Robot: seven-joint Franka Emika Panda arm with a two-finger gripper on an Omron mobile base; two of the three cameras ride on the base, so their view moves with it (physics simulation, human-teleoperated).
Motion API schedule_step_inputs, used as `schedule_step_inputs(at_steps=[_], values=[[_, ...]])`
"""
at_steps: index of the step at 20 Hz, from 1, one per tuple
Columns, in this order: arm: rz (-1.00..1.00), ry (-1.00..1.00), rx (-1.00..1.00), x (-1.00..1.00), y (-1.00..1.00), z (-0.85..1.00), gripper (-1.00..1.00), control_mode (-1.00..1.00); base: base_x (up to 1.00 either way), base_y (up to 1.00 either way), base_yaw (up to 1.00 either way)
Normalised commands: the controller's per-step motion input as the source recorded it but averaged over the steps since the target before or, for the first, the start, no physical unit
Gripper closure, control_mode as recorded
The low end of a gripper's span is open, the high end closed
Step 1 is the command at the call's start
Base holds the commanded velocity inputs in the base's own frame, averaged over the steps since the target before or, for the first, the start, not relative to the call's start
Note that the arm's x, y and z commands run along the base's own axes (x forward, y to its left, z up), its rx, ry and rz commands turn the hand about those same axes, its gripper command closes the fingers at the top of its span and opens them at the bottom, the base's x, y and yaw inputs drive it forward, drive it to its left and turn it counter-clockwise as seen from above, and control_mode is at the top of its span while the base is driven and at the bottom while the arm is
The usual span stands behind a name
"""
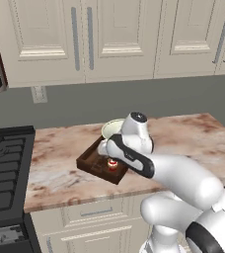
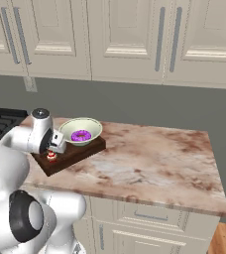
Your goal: Place the bowl with donut and the cupcake onto the tray.
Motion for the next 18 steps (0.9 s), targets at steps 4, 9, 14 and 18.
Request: schedule_step_inputs(at_steps=[4,9,14,18], values=[[0.00,-0.03,0.00,-0.54,-0.17,0.30,-1.00,-1.00,0.00,0.00,0.00],[0.00,-0.02,0.00,-0.53,-0.10,0.21,-1.00,-1.00,0.00,0.00,0.00],[0.00,-0.01,0.00,-0.55,-0.01,0.19,-1.00,-1.00,0.00,0.00,0.00],[0.00,0.00,0.00,-0.48,0.00,0.24,-1.00,-1.00,0.00,0.00,0.00]])
